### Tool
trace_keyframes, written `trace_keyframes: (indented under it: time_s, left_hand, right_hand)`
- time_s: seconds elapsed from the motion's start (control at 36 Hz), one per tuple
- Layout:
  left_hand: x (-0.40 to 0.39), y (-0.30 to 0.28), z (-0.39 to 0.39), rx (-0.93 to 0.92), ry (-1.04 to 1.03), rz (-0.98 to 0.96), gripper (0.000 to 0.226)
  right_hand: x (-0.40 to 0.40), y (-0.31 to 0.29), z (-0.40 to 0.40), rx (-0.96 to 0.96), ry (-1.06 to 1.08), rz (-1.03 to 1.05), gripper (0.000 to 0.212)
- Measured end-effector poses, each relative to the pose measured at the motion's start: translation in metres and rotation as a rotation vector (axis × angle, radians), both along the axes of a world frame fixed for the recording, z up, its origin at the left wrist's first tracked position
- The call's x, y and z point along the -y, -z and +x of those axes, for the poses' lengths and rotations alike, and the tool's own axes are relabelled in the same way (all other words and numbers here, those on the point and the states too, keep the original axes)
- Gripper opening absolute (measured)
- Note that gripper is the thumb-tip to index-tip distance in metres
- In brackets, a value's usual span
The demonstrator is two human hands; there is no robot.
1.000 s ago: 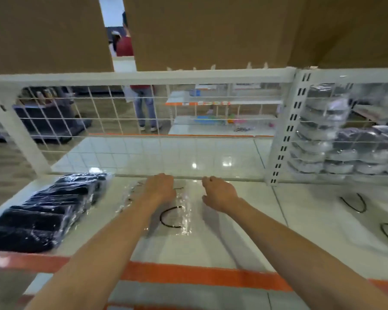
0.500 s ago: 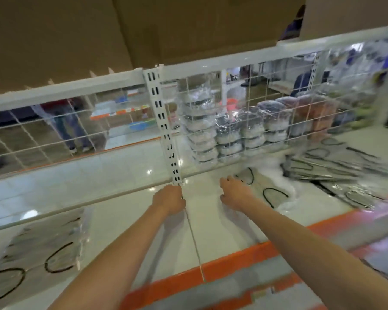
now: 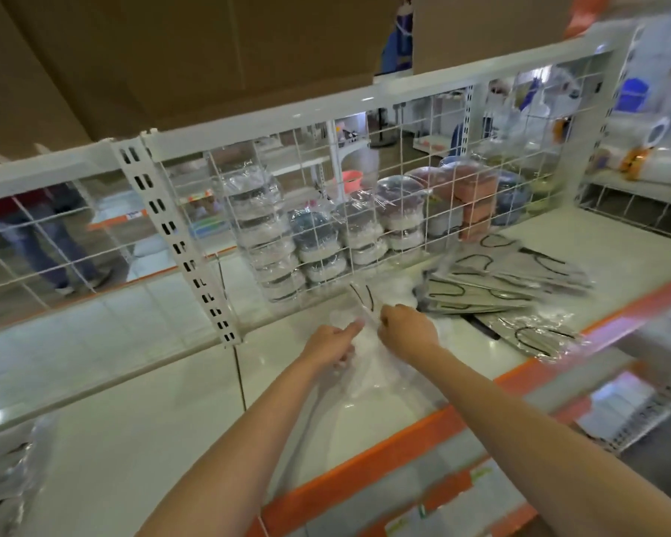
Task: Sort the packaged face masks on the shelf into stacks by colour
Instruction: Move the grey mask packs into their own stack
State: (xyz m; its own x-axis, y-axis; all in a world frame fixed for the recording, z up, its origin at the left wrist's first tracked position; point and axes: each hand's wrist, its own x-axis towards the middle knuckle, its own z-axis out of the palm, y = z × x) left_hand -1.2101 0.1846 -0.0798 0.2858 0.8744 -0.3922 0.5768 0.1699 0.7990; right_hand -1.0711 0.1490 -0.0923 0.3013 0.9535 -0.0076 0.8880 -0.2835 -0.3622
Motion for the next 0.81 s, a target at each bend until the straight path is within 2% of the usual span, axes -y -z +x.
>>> trace_keyframes:
  time_s: [0.08, 0.14, 0.19, 0.28, 0.39, 0.47, 0.53, 0.64, 0.69, 0.75, 0.81]
  left_hand:
    - [0.000, -0.005, 0.019, 0.298, -0.111, -0.205, 0.040]
    - [-0.001, -0.005, 0.029, 0.482, -0.180, -0.282, 0.025]
    - [-0.003, -0.004, 0.036, 0.559, -0.292, -0.299, 0.009]
    - [-0.006, -0.003, 0.037, 0.609, -0.398, -0.308, 0.017]
    - [-0.005, -0.007, 0.031, 0.612, -0.366, -0.301, 0.017]
    - [-0.007, -0.008, 0.022, 0.633, -0.312, -0.313, 0.021]
    - [-0.008, -0.008, 0.018, 0.652, -0.310, -0.328, 0.019]
    - [-0.007, -0.009, 0.015, 0.650, -0.340, -0.343, 0.031]
    - [-0.008, -0.007, 0.014, 0.647, -0.321, -0.337, 0.029]
    - [-0.010, -0.005, 0.014, 0.636, -0.291, -0.309, 0.024]
    - [-0.009, -0.004, 0.017, 0.665, -0.263, -0.289, 0.024]
  right_hand:
    - [0.001, -0.011, 0.005, -0.299, -0.105, 0.103, 0.019]
    - [0.003, -0.019, 0.012, -0.434, -0.204, 0.104, 0.021]
    - [0.000, -0.022, 0.028, -0.461, -0.183, 0.121, 0.025]
    - [-0.007, -0.018, 0.067, -0.246, -0.037, 0.094, 0.029]
    - [0.011, 0.014, 0.124, 0.082, 0.154, -0.121, 0.033]
    - [0.027, 0.033, 0.144, 0.275, 0.176, -0.149, 0.035]
    - [0.026, 0.029, 0.144, 0.316, 0.187, -0.131, 0.033]
    - [0.024, 0.018, 0.130, 0.377, 0.188, -0.132, 0.033]
    - [0.025, 0.015, 0.116, 0.371, 0.181, -0.110, 0.030]
    - [0.022, 0.011, 0.098, 0.247, 0.185, -0.041, 0.025]
    - [0.016, 0.009, 0.079, 0.032, 0.179, 0.069, 0.023]
